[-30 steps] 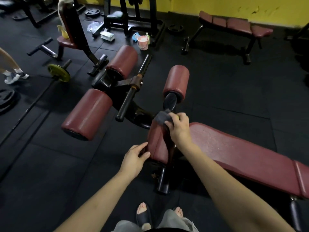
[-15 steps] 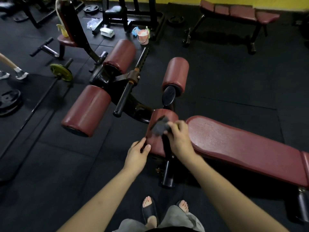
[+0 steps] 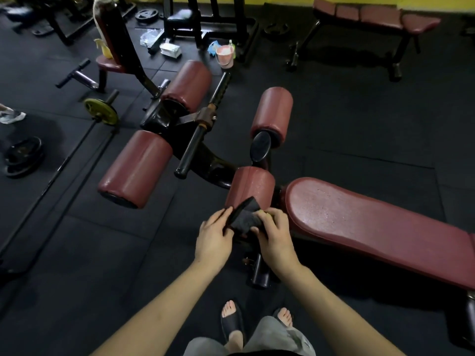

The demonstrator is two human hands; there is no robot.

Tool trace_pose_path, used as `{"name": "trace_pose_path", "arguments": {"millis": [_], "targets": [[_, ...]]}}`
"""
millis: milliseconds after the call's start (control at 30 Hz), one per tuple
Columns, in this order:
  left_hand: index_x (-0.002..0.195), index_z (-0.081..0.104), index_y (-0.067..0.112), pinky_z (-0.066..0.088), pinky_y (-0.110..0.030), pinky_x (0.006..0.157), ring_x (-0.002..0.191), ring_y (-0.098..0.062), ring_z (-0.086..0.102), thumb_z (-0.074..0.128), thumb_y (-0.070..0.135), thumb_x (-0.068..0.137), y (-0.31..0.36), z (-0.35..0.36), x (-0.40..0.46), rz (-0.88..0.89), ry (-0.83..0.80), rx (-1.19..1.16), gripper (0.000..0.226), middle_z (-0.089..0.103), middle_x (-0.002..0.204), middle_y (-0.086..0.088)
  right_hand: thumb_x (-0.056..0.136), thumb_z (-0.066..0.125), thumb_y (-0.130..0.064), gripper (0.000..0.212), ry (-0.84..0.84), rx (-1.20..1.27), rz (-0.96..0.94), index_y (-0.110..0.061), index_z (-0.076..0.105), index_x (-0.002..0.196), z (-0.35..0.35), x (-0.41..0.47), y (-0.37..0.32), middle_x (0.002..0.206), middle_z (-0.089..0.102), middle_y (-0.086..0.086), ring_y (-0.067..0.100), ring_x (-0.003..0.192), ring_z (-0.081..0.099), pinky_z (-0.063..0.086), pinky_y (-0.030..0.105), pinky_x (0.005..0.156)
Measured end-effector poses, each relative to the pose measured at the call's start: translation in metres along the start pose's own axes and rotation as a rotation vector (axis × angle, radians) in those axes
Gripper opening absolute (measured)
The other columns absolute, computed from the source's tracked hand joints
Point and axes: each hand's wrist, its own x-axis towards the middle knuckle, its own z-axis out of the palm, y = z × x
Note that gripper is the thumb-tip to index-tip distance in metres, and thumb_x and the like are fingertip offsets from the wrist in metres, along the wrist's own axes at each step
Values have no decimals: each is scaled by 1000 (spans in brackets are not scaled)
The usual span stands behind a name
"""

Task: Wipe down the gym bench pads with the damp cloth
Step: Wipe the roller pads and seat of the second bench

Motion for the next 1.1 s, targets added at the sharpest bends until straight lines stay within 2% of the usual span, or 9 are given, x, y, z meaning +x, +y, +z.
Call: {"name": "trace_pose_path", "arguments": {"millis": [100,233,367,533,633,733,833,933,1100], "targets": [[155,44,30,22,-35,126,149,-15,34,49,37,107,-11,-1,4,-78,-74,-55,49,42,159,10,90,75,-11,37,49,-29,-1,-15,61,124,4,57,14,119,51,7,28,106,49,41,32,97],[150,48,38,34,-30,120,139,-7,47,56,34,105,-27,-9,16,-191,-150,-302,46,53,151,10,98,65,-30,34,64,-82,113,-14,64,128,5,112,21,116,55,11,28,104,44,46,43,93],[146,52,43,37,-35,120,136,-4,51,57,39,103,-35,-6,18,-215,-157,-369,43,59,144,16,96,67,-27,30,63,-89,56,-15,64,124,4,79,6,111,55,9,26,102,49,47,36,91],[142,56,46,40,-31,116,129,0,55,57,22,105,-31,-4,17,-234,-139,-447,44,64,133,21,91,72,-13,39,-28,-22,-43,-16,59,127,-2,-2,-6,116,50,5,20,108,51,49,34,95],[145,55,39,37,-31,118,134,-2,52,55,26,106,-31,-4,16,-227,-146,-437,42,62,139,17,92,71,-12,36,-43,-80,-102,-14,61,126,-4,33,9,111,51,10,26,103,51,50,39,90],[147,52,38,34,-29,119,137,-3,48,55,29,106,-31,-8,16,-226,-147,-425,42,57,145,16,95,69,-22,34,76,-135,72,-11,63,126,0,110,30,108,53,17,35,99,51,50,49,88],[146,53,38,37,-28,117,134,-8,52,56,26,106,-30,-9,18,-196,-123,-345,42,58,143,11,99,65,-27,38,57,-109,209,-9,61,132,3,140,36,116,53,18,36,108,49,47,51,97],[143,59,30,38,-18,103,120,-8,56,56,21,106,-21,-9,18,-103,-23,-216,39,58,134,11,96,67,-25,34,71,-67,128,-11,64,126,4,105,20,111,52,14,31,103,51,49,47,93],[146,56,27,37,-20,102,126,-7,52,52,26,106,-14,-1,18,-126,-18,-242,40,53,139,12,95,64,-22,30,-16,23,-17,-15,60,124,-5,10,-7,111,50,4,23,102,53,51,38,91]]}}
